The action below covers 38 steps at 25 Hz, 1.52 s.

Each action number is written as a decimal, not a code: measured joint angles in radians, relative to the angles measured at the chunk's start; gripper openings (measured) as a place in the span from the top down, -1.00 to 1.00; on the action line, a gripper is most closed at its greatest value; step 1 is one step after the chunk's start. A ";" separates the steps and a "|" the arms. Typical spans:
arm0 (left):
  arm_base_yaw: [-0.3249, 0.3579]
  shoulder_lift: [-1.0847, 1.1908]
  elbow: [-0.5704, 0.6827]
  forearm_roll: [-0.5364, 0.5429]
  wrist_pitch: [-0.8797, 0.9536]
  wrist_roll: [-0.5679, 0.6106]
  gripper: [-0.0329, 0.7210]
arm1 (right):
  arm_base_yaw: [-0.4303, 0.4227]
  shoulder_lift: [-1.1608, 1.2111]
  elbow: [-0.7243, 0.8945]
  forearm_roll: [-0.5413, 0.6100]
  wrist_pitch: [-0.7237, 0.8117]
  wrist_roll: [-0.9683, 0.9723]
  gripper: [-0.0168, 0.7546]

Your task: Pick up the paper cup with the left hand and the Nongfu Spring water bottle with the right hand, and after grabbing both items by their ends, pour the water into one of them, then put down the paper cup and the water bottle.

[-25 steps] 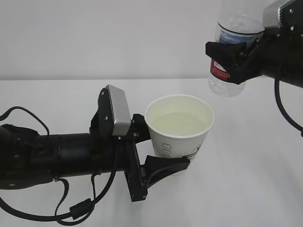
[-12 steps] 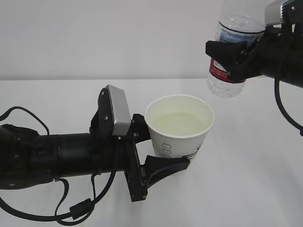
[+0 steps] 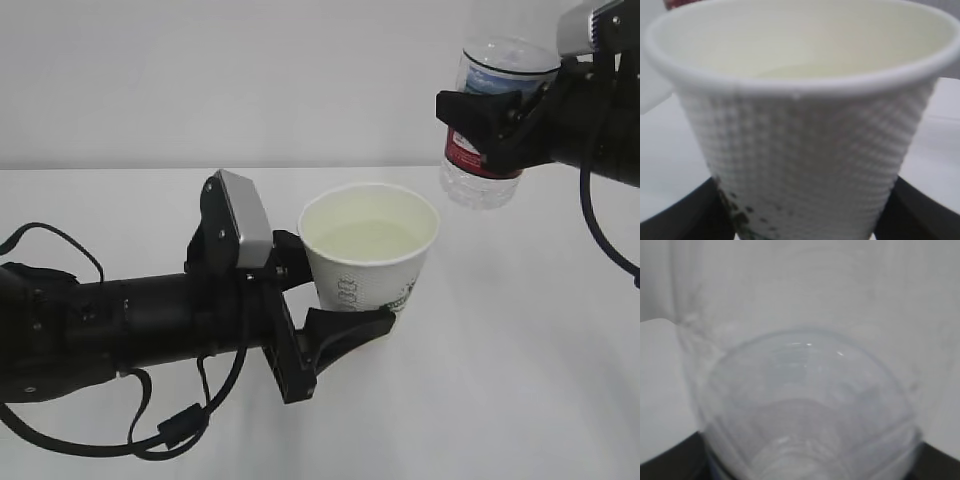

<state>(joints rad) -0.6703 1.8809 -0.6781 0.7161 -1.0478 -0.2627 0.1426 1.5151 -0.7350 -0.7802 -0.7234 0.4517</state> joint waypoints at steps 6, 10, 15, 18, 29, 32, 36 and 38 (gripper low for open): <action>0.000 0.001 0.000 -0.144 0.008 0.005 -0.49 | 0.000 0.000 0.000 0.002 0.011 0.000 -0.23; 0.000 0.001 0.000 -0.212 0.020 0.035 -0.49 | 0.000 0.000 0.000 0.002 0.011 0.000 -0.23; 0.002 0.001 0.000 -0.264 0.044 0.055 -0.49 | 0.000 0.000 0.000 0.002 0.015 0.000 -0.23; 0.023 0.001 0.000 -0.270 0.045 0.059 -0.49 | 0.000 0.000 0.000 0.002 0.019 0.000 -0.23; 0.184 0.001 0.000 -0.303 0.045 0.063 -0.49 | 0.000 0.000 0.000 0.002 0.023 0.000 -0.23; 0.233 0.001 0.000 -0.303 0.045 0.063 -0.49 | 0.000 0.000 0.000 0.011 0.037 0.000 -0.23; 0.295 0.001 0.000 -0.307 0.045 0.063 -0.49 | 0.000 0.000 0.000 0.033 0.054 0.000 -0.23; 0.324 0.001 0.000 -0.308 0.045 0.063 -0.49 | 0.000 0.000 0.000 0.034 0.057 0.000 -0.23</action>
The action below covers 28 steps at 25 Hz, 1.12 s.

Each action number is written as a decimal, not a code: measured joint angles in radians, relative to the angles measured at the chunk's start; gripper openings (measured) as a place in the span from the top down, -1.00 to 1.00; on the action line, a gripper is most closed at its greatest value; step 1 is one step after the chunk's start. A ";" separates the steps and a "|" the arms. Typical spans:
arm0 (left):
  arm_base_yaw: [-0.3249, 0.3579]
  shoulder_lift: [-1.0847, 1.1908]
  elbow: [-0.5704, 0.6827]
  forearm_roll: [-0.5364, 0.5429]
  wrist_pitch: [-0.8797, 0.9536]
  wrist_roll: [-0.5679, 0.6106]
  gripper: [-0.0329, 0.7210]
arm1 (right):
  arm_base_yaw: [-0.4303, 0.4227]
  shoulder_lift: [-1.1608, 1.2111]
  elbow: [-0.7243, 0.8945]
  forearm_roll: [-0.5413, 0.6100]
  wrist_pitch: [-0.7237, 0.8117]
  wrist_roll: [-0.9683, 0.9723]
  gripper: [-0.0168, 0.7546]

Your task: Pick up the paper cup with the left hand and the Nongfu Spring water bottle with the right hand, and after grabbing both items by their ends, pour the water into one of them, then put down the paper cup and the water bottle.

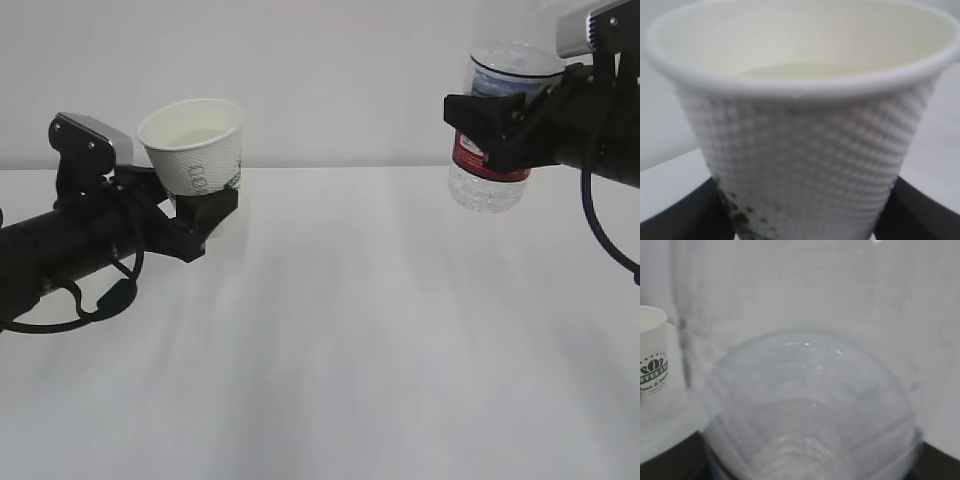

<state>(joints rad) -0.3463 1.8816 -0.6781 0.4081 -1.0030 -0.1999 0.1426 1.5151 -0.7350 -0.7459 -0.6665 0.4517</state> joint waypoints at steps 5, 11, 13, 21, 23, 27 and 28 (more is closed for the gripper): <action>0.063 0.000 0.000 -0.013 0.000 0.000 -0.49 | 0.000 0.000 0.000 0.004 0.000 0.000 -0.23; 0.138 0.000 0.000 -0.054 0.000 0.000 -0.49 | 0.000 0.000 0.000 0.004 0.000 0.000 -0.23; 0.162 0.000 0.000 -0.057 0.000 0.000 -0.49 | 0.000 0.000 0.000 0.004 0.000 0.000 -0.23; 0.257 0.000 0.000 -0.059 0.000 0.000 -0.49 | 0.000 0.000 0.000 0.015 0.001 0.000 -0.23; 0.277 0.000 0.000 -0.059 0.000 0.000 -0.49 | 0.000 0.000 0.000 0.018 0.001 0.000 -0.23; 0.316 0.000 0.000 -0.076 0.000 0.000 -0.49 | 0.000 0.000 0.000 0.020 0.002 0.000 -0.23; 0.325 0.000 0.000 -0.083 0.000 0.000 -0.49 | 0.000 0.000 0.000 0.020 0.002 0.000 -0.23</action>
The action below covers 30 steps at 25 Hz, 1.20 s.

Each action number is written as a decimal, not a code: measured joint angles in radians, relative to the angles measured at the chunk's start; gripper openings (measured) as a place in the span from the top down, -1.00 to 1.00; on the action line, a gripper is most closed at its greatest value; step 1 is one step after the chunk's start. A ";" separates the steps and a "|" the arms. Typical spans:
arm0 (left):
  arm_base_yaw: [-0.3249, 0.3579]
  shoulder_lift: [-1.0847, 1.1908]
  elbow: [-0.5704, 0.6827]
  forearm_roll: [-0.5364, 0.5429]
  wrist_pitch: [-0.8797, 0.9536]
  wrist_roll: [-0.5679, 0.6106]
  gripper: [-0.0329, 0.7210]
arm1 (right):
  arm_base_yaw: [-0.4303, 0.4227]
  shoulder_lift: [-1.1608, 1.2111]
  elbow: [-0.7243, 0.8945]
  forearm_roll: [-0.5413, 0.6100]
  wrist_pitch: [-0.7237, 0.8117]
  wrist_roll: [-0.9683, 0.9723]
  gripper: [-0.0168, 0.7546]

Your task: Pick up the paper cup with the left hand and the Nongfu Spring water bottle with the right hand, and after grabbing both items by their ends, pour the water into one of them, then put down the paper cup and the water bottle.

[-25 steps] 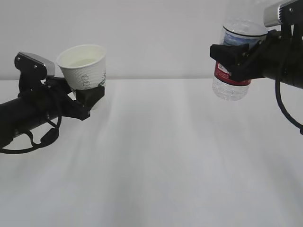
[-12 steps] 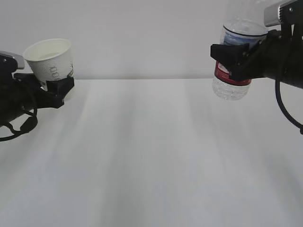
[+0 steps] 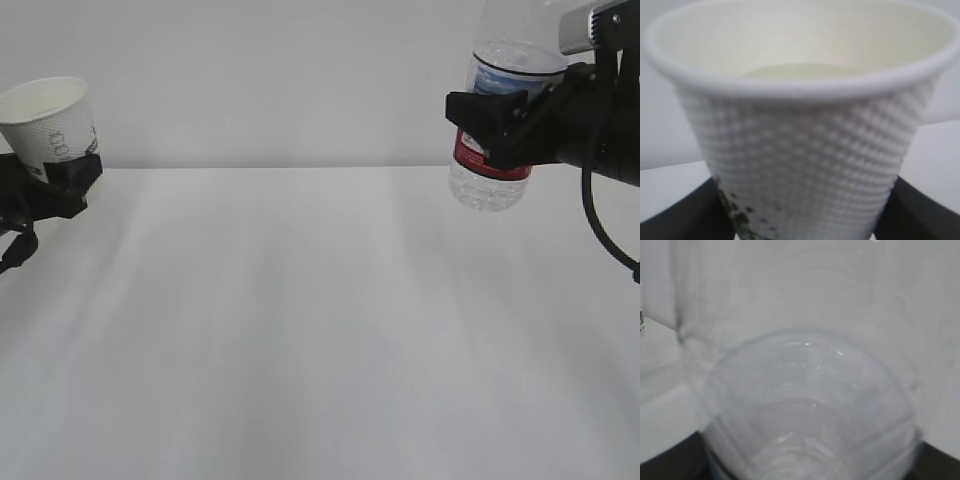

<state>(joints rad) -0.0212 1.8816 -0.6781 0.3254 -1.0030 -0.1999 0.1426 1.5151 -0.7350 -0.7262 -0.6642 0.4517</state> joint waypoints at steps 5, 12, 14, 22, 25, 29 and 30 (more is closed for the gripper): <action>0.038 0.000 0.000 -0.017 0.000 0.000 -0.46 | 0.000 0.000 0.000 0.000 0.000 0.000 -0.23; 0.060 0.000 0.000 -0.032 0.000 0.004 -0.45 | 0.000 0.000 0.000 0.000 0.000 0.000 -0.23; 0.060 0.004 0.000 -0.041 0.000 0.020 -0.45 | 0.000 0.000 0.000 0.000 0.000 0.000 -0.23; 0.061 0.087 0.000 -0.063 -0.074 0.034 -0.44 | 0.000 0.000 0.000 0.000 0.002 0.000 -0.23; 0.061 0.128 0.000 -0.092 -0.093 0.037 -0.44 | 0.000 0.000 0.000 0.000 0.021 0.000 -0.23; 0.061 0.192 0.000 -0.136 -0.100 0.043 -0.44 | 0.000 0.000 0.000 0.002 0.054 0.000 -0.23; 0.061 0.206 0.000 -0.145 -0.100 0.051 -0.44 | 0.000 0.000 0.000 0.002 0.056 0.000 -0.23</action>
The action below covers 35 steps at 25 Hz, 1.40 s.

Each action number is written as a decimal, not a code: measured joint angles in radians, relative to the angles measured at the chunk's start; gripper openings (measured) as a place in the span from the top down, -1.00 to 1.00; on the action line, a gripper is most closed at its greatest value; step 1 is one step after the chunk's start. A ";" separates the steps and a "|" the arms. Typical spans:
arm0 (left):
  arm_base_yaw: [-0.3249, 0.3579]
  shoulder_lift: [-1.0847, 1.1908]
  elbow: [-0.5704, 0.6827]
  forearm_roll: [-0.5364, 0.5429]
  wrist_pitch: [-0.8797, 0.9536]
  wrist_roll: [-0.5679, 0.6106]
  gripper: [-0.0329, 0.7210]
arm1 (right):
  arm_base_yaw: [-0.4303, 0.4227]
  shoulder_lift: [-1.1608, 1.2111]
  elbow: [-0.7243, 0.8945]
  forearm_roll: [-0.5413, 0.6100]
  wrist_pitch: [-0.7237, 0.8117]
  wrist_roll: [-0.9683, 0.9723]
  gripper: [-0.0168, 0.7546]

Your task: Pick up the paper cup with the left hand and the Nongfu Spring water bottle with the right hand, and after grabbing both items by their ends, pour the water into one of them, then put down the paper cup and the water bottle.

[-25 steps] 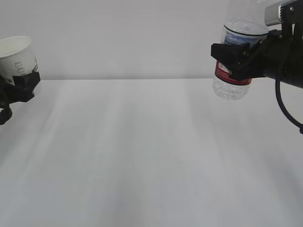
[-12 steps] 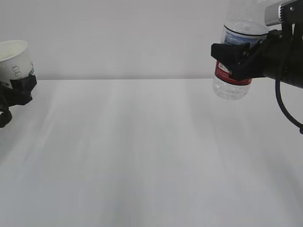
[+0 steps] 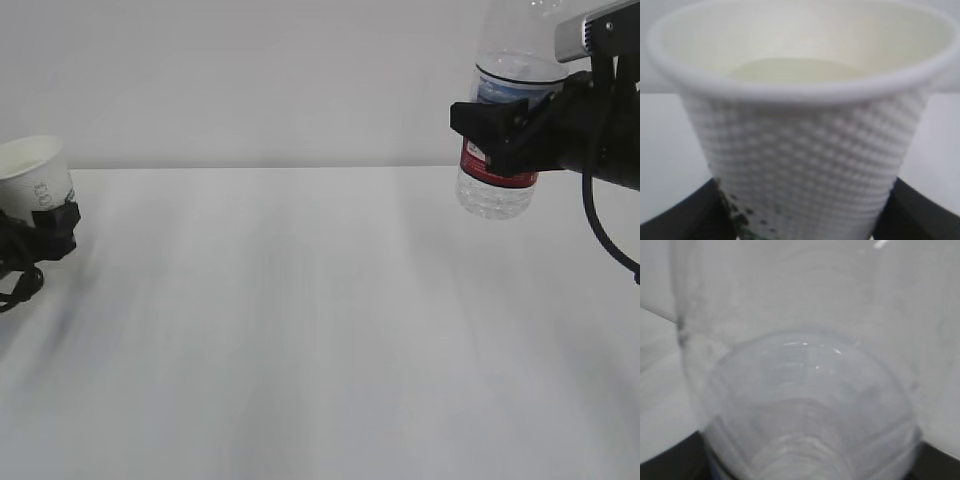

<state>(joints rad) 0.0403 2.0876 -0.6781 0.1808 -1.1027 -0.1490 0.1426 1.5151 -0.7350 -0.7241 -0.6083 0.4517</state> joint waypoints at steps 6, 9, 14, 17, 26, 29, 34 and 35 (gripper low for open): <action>0.000 0.055 -0.002 -0.030 0.000 0.035 -0.44 | 0.000 0.000 0.000 0.014 0.000 0.000 -0.23; 0.000 0.068 -0.005 -0.040 -0.004 0.039 -0.44 | 0.000 0.000 0.000 0.026 0.000 0.000 -0.23; 0.000 0.081 -0.027 -0.046 -0.008 0.043 -0.43 | 0.000 0.000 0.000 0.028 0.001 0.000 -0.23; 0.000 0.089 -0.050 -0.047 -0.006 0.044 -0.43 | 0.000 0.000 0.000 0.028 0.001 0.000 -0.23; 0.000 0.158 -0.142 -0.048 -0.024 0.045 -0.43 | 0.000 0.000 0.000 0.028 0.001 0.000 -0.23; 0.000 0.180 -0.170 -0.048 -0.033 0.045 -0.43 | 0.000 0.000 0.000 0.028 0.002 0.000 -0.23; 0.000 0.206 -0.191 -0.048 -0.057 0.046 -0.45 | 0.000 0.000 0.000 0.028 0.002 0.000 -0.23; 0.000 0.211 -0.192 -0.048 -0.065 0.048 -0.48 | 0.000 0.000 0.000 0.028 0.002 0.000 -0.23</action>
<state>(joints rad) 0.0403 2.2985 -0.8699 0.1325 -1.1672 -0.1014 0.1426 1.5151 -0.7350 -0.6963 -0.6060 0.4517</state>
